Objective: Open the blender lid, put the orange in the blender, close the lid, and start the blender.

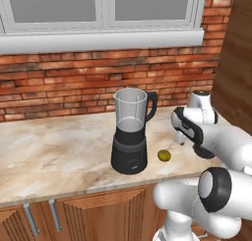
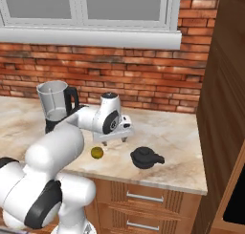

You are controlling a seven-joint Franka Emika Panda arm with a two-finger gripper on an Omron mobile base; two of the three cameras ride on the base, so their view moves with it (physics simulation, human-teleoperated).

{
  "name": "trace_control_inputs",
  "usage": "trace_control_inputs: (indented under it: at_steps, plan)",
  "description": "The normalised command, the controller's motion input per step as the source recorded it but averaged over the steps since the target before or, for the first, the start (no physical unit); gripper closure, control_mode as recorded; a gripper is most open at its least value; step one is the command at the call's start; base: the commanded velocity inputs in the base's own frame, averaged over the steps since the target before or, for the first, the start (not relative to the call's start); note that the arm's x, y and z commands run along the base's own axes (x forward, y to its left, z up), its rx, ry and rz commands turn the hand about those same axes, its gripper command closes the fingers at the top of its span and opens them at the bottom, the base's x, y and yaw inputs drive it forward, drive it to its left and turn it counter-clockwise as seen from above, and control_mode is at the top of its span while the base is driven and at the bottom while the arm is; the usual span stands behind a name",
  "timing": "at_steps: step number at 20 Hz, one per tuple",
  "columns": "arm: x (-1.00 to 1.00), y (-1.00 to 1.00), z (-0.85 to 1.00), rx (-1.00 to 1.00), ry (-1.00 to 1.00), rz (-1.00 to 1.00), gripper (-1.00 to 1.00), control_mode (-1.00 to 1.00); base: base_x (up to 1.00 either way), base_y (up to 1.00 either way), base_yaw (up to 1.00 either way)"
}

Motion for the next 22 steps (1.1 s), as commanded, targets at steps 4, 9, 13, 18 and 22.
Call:
trace_control_inputs:
  at_steps: [4, 9, 13, 18, 22]
  plan:
    - [-0.18, 0.49, -0.11, 0.0, 0.0, 0.21, -1.0, -1.0, 0.0, 0.0, 0.0]
    - [-0.05, 0.43, -0.1, 0.0, 0.0, 0.14, -1.0, -1.0, 0.0, 0.0, 0.0]
    - [-0.06, 0.25, 0.0, 0.0, 0.0, 0.08, -1.0, -1.0, 0.0, 0.0, 0.0]
    - [-0.05, 0.11, -0.01, 0.0, 0.0, 0.05, -1.0, -1.0, 0.0, 0.0, 0.0]
    - [0.0, 0.08, -0.08, 0.0, 0.0, 0.04, -1.0, -1.0, 0.0, 0.0, 0.0]
